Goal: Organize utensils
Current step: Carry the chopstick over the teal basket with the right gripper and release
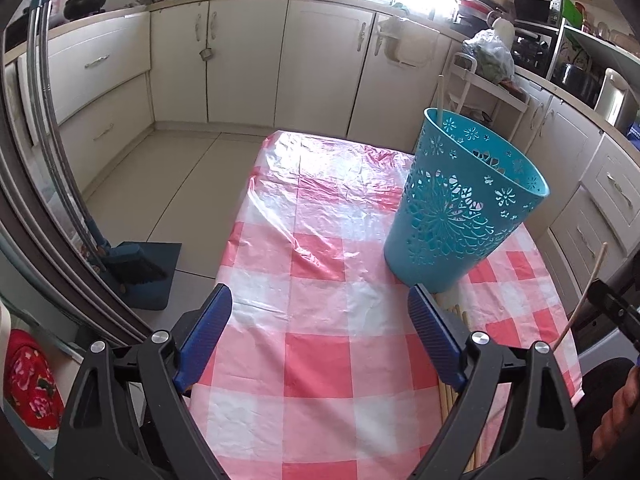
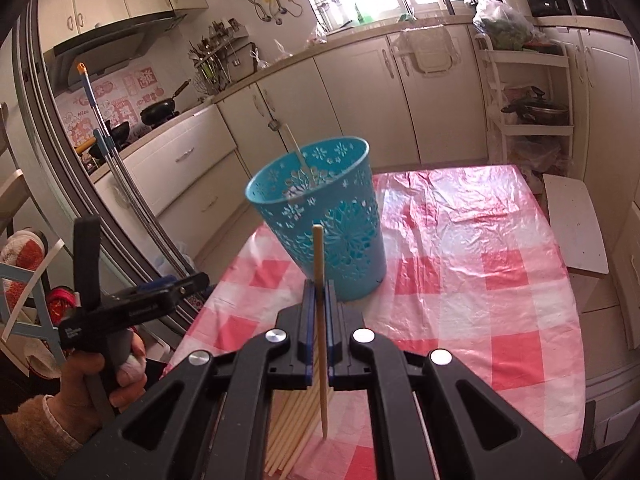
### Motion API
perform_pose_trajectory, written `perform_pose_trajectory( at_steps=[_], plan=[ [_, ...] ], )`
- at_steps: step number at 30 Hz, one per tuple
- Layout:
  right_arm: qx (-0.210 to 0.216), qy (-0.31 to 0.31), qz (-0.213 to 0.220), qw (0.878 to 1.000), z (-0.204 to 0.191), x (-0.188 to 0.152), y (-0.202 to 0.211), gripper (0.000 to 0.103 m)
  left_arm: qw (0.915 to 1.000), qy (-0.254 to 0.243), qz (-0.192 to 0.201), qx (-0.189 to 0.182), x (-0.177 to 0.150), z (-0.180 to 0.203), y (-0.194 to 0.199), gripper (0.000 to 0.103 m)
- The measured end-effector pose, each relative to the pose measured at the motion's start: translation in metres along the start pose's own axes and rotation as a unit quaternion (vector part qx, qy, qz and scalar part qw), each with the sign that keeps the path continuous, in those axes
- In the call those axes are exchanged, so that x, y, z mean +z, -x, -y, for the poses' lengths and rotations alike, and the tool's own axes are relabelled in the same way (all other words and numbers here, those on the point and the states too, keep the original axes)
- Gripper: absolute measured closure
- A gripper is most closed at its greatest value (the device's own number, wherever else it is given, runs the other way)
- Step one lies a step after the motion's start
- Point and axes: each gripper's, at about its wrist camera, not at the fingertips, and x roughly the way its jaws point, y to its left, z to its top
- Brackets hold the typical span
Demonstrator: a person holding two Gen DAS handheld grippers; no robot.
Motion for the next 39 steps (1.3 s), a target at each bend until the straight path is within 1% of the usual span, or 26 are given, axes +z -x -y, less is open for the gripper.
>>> perform_pose_trajectory(
  at_steps=[6,12,17,22,24,26,28,31,35,39],
  plan=[
    [0.014,0.021,0.032,0.999,-0.012,0.021,0.015,0.098,0.9995,0.03,-0.006,-0.009,0.001,-0.012,-0.003,0.017],
    [0.024,0.038,0.05,0.998,-0.023,0.043,0.028,0.098,0.9994,0.031,-0.007,-0.01,0.001,-0.011,-0.004,0.017],
    [0.034,0.054,0.074,0.995,-0.035,0.077,0.044,0.098,0.9993,0.035,-0.008,-0.013,0.001,-0.012,-0.005,0.017],
    [0.05,0.054,0.107,0.992,-0.042,0.12,0.056,0.098,0.9988,0.044,-0.008,-0.018,0.001,-0.015,-0.005,0.017],
    [0.047,0.058,0.121,0.99,-0.044,0.136,0.056,0.098,0.9989,0.043,-0.007,-0.019,0.002,-0.015,-0.004,0.017],
    [0.034,0.07,0.129,0.989,-0.047,0.144,0.049,0.098,0.999,0.041,-0.006,-0.018,0.001,-0.015,-0.004,0.017],
    [0.022,0.069,0.118,0.99,-0.044,0.148,0.031,0.098,0.9991,0.039,-0.005,-0.017,0.001,-0.014,-0.004,0.017],
    [-0.004,0.062,0.082,0.995,-0.034,0.144,-0.006,0.098,0.9994,0.034,-0.002,-0.012,0.001,-0.012,-0.003,0.017],
    [-0.035,0.051,0.023,0.998,-0.018,0.128,-0.057,0.098,0.9998,0.022,0.002,-0.005,0.001,-0.008,-0.001,0.017],
    [-0.053,0.038,-0.016,0.998,-0.007,0.114,-0.086,0.098,0.9999,0.008,0.008,0.002,0.001,-0.003,0.0,0.016]
  ],
)
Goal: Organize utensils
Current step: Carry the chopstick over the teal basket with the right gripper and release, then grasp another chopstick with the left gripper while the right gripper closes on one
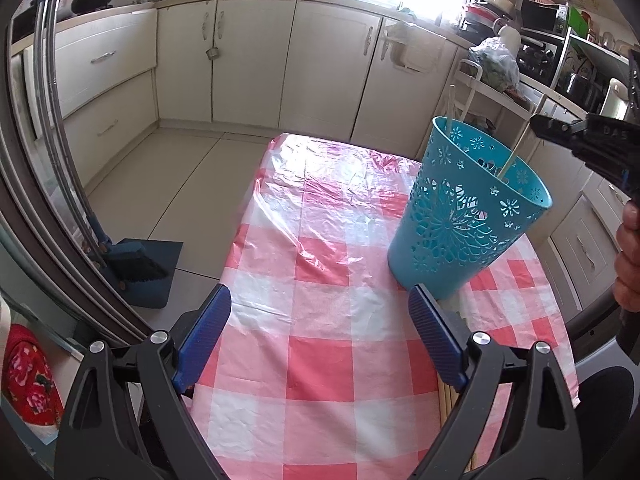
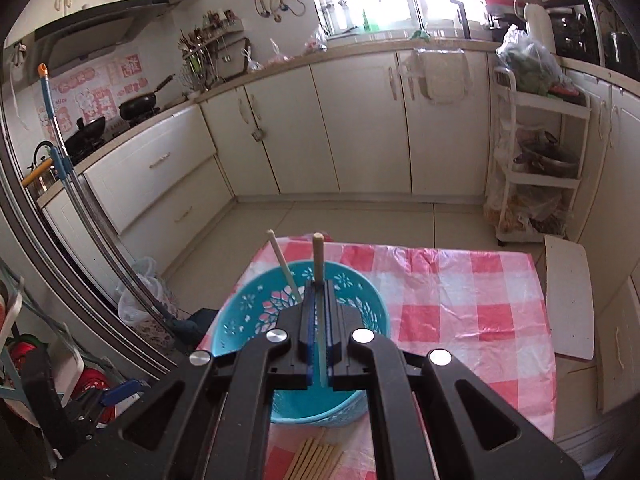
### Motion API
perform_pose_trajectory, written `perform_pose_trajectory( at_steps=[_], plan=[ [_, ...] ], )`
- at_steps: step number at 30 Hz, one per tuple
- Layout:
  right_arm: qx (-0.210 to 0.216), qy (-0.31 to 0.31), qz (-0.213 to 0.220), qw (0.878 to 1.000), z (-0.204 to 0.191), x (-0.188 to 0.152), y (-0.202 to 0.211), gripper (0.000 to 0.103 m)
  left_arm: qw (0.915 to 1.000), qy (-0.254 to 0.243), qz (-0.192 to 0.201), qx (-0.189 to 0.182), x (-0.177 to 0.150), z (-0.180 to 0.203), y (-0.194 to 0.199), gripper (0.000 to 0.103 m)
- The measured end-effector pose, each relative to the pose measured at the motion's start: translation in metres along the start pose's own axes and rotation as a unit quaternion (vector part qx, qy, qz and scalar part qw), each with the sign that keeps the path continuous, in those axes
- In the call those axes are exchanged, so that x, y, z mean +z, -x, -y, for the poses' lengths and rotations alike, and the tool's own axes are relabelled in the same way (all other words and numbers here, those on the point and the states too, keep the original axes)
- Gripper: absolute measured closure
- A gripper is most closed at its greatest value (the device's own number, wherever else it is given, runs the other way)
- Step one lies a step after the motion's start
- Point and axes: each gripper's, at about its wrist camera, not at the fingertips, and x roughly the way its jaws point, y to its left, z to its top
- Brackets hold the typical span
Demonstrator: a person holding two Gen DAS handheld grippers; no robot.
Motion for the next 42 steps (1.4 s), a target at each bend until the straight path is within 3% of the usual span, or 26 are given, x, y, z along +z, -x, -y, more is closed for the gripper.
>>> perform_pose_trajectory(
  at_steps=[4,5,6,8,12,15,21,24,36,42],
  plan=[
    [-0.014,-0.011,-0.022,1.0,0.005,-0.009,-0.011,0.097,0.9999,-0.013,0.002,0.005,0.0,0.004,0.001,0.015],
    [-0.017,-0.013,-0.022,1.0,0.006,-0.01,-0.01,0.09,0.9999,-0.015,0.002,0.006,0.0,0.004,0.001,0.014],
    [-0.019,-0.016,-0.017,1.0,0.008,-0.01,-0.008,0.075,0.9998,-0.016,0.002,0.007,0.0,0.005,0.001,0.014],
    [-0.024,-0.021,0.004,0.999,0.01,-0.011,0.005,0.063,0.9998,-0.017,0.002,0.008,-0.001,0.004,0.001,0.013],
    [-0.028,-0.024,0.043,0.998,0.009,-0.018,0.036,0.063,0.9998,-0.017,0.001,0.011,-0.001,0.004,0.0,0.013],
    [-0.036,-0.029,0.045,0.998,0.008,-0.043,0.053,0.063,0.9998,-0.016,0.0,0.012,-0.001,0.003,0.0,0.013],
    [-0.038,-0.026,-0.075,0.996,0.001,-0.125,0.02,0.084,0.9996,-0.022,-0.001,0.015,-0.002,0.005,-0.001,0.013],
    [-0.043,-0.027,-0.109,0.993,-0.003,-0.15,-0.001,0.088,0.9994,-0.028,-0.001,0.018,-0.004,0.007,-0.001,0.013],
    [-0.072,-0.017,-0.142,0.987,-0.005,-0.173,-0.039,0.089,0.9991,-0.038,-0.003,0.021,-0.007,0.011,0.0,0.012],
    [-0.071,0.042,-0.152,0.985,-0.01,-0.176,-0.038,0.094,0.9983,-0.055,-0.017,0.006,-0.01,0.018,-0.005,0.012]
  ],
)
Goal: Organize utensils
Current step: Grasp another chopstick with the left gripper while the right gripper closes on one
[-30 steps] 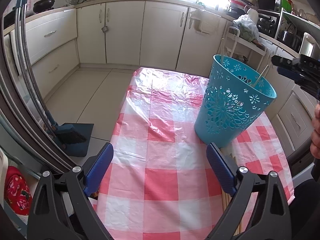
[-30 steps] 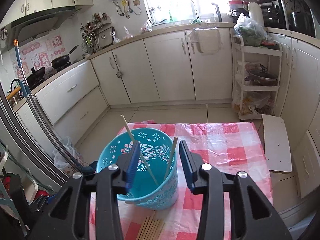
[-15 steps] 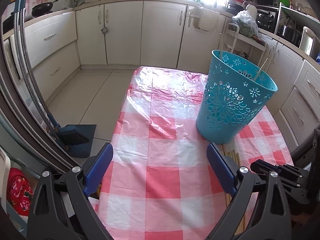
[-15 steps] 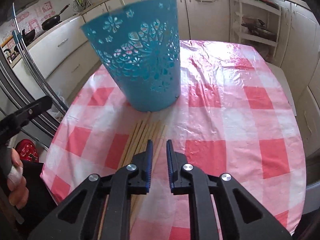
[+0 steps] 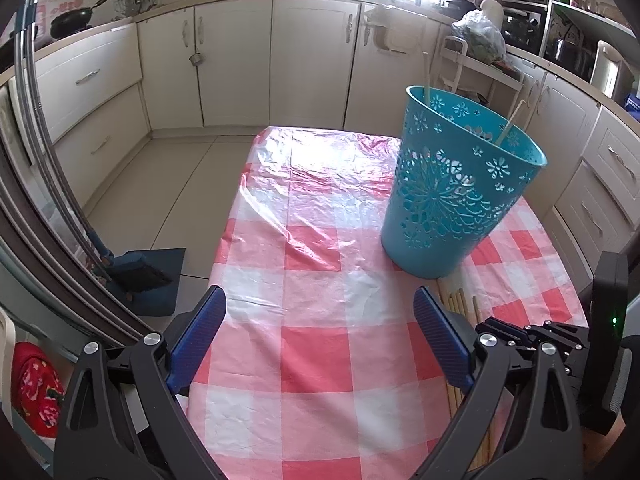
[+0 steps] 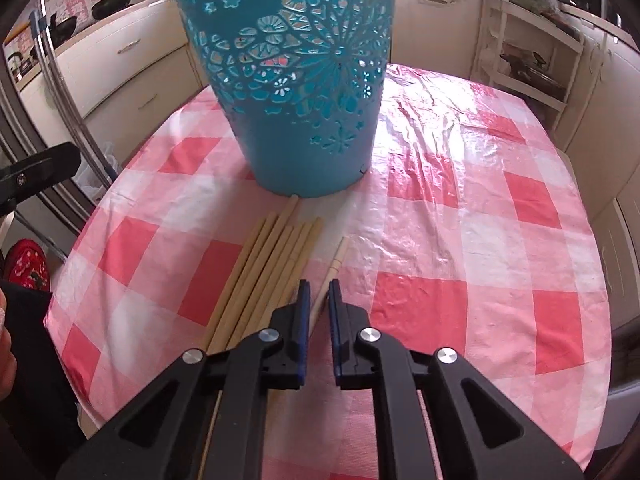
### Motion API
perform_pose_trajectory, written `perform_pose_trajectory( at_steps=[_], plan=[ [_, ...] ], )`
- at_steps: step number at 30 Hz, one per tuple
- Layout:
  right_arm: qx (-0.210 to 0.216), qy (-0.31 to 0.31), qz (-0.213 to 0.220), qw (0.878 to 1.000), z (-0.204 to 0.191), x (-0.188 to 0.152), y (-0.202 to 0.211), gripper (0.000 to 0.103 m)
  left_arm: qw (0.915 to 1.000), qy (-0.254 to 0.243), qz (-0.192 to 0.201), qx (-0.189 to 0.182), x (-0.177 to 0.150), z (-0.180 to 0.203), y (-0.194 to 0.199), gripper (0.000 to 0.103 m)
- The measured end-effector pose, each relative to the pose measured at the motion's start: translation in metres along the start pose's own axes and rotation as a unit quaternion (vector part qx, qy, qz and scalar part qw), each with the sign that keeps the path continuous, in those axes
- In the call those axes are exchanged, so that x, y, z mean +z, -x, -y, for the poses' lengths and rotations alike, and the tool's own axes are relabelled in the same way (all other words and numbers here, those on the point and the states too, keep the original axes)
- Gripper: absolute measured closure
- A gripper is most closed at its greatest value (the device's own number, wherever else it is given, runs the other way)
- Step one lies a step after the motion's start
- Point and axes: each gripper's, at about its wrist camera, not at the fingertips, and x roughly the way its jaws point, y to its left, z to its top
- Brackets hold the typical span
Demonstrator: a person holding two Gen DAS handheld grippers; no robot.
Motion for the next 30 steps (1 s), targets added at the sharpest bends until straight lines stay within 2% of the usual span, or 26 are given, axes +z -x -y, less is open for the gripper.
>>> perform_pose_trajectory(
  at_steps=[3,6,9,12,18,26,30],
  plan=[
    [-0.001,0.028,-0.01,1.0,0.008,-0.002,0.005,0.097,0.9989,-0.025,-0.03,-0.027,-0.006,0.014,-0.008,0.012],
    [0.014,0.015,-0.012,1.0,0.026,-0.004,0.007,0.097,0.9966,-0.049,-0.057,-0.035,-0.013,0.032,-0.019,0.012],
    [0.036,-0.015,-0.005,0.999,0.037,-0.006,0.008,0.097,0.9943,-0.068,-0.078,-0.024,-0.019,0.05,-0.033,0.012],
    [0.045,-0.022,-0.002,0.999,0.04,-0.006,0.007,0.097,0.9925,-0.058,-0.105,-0.021,-0.025,0.057,-0.05,0.012],
    [0.067,-0.037,-0.001,0.997,0.046,-0.006,0.007,0.097,0.9913,-0.054,-0.12,-0.006,-0.029,0.069,-0.067,0.012],
    [0.074,-0.041,-0.001,0.996,0.048,-0.007,0.008,0.097,0.9897,-0.062,-0.126,0.028,-0.029,0.078,-0.077,0.012],
    [0.074,-0.04,-0.001,0.996,0.048,-0.007,0.007,0.097,0.9886,-0.053,-0.137,0.033,-0.03,0.073,-0.081,0.012]
  ],
)
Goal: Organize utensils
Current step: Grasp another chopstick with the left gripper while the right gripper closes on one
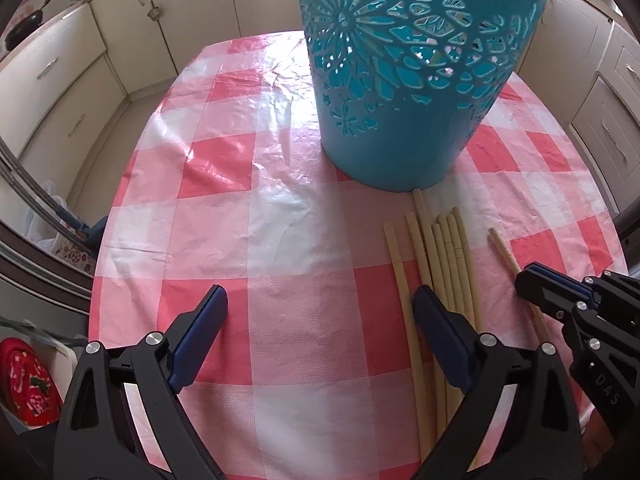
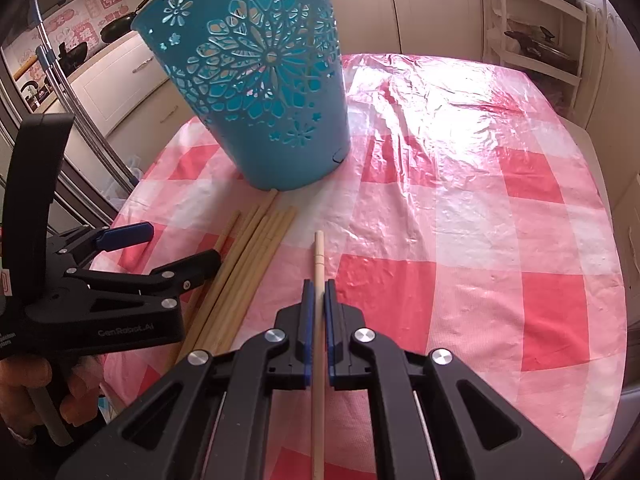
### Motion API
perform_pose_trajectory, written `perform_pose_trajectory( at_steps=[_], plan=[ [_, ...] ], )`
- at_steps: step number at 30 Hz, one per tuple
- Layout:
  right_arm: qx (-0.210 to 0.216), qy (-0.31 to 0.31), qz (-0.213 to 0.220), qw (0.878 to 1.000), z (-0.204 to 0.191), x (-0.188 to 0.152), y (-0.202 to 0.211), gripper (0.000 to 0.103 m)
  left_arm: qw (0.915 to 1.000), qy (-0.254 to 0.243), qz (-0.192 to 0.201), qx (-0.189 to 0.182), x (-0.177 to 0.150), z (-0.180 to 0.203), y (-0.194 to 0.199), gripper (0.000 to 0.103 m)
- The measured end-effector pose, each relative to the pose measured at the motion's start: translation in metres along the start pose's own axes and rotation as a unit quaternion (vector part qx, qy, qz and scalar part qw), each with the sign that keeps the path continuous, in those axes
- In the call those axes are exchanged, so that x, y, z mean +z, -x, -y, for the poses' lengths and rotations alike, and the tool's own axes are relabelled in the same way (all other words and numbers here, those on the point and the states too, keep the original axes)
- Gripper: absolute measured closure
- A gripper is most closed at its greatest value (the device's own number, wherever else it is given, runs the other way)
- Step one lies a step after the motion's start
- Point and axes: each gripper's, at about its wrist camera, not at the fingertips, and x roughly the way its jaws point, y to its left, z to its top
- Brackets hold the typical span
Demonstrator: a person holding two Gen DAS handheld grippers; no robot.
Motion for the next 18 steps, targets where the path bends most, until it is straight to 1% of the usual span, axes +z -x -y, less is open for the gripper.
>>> perform_pose_trajectory(
  at_steps=[2,4,7,9,10,11,12,14,15,18],
  plan=[
    [-0.001,0.001,0.001,1.0,-0.001,0.0,0.0,0.097,1.0,0.002,0.001,0.0,0.001,-0.001,0.0,0.013],
    [-0.004,0.002,0.004,1.0,-0.002,0.001,-0.001,0.097,1.0,0.001,0.003,-0.003,0.003,-0.001,-0.001,0.017],
    [-0.006,0.006,0.007,1.0,-0.003,0.001,-0.002,0.097,0.9999,-0.006,0.01,-0.01,0.008,0.005,0.0,0.034],
    [-0.008,0.008,0.009,1.0,-0.004,0.001,-0.002,0.097,0.9995,-0.02,0.016,-0.019,0.011,0.011,0.001,0.057],
    [-0.008,0.009,0.01,1.0,-0.004,0.0,-0.003,0.097,0.9993,-0.025,0.017,-0.024,0.012,0.013,0.001,0.062],
    [-0.008,0.009,0.012,1.0,-0.004,0.001,-0.003,0.097,0.999,-0.029,0.018,-0.029,0.013,0.015,0.002,0.074],
    [-0.008,0.009,0.013,1.0,-0.004,0.001,-0.003,0.097,0.9988,-0.032,0.017,-0.032,0.014,0.017,0.002,0.083],
    [-0.008,0.008,0.014,1.0,-0.004,0.001,-0.004,0.097,0.9985,-0.034,0.015,-0.041,0.014,0.018,0.001,0.093],
    [-0.008,0.008,0.015,1.0,-0.004,0.001,-0.004,0.097,0.9985,-0.033,0.012,-0.043,0.015,0.019,0.001,0.096],
    [-0.007,0.009,0.017,1.0,-0.004,0.001,-0.004,0.097,0.9984,-0.022,-0.002,-0.053,0.017,0.015,0.001,0.098]
  ],
)
